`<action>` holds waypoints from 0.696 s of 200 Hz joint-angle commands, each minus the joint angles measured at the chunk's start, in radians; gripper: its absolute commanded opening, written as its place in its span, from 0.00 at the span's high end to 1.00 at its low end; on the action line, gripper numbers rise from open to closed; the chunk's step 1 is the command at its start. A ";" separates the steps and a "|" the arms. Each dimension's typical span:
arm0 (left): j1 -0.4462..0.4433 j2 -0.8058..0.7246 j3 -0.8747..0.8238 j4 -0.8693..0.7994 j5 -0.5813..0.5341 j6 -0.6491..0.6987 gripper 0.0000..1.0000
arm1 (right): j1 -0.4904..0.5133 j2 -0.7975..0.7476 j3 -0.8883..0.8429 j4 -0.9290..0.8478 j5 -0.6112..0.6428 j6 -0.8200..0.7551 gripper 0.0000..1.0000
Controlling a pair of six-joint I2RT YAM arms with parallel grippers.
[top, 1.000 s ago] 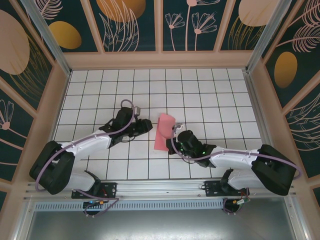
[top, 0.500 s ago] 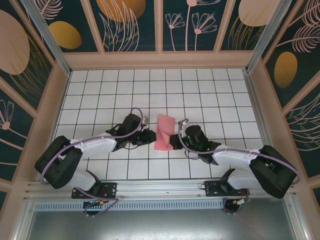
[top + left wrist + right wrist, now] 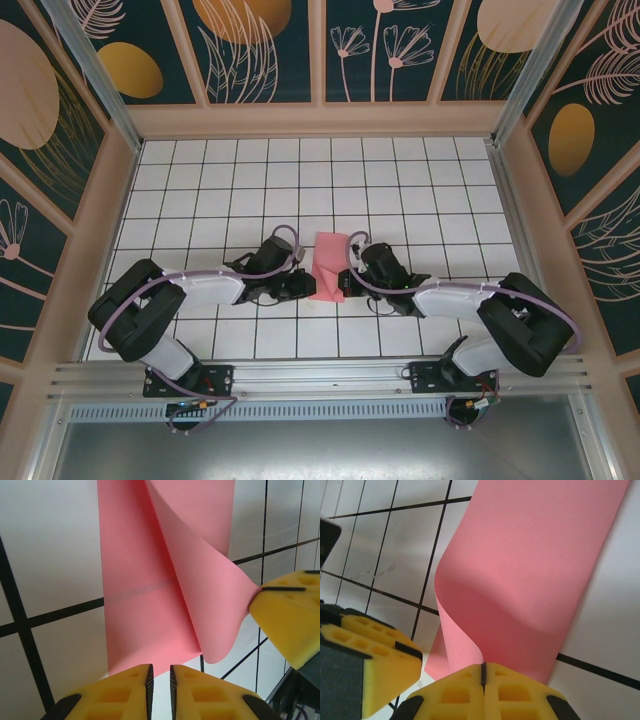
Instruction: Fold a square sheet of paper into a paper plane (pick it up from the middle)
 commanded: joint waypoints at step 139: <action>-0.023 0.104 0.090 -0.199 -0.124 0.107 0.86 | -0.010 0.057 0.102 -0.114 0.046 -0.064 0.94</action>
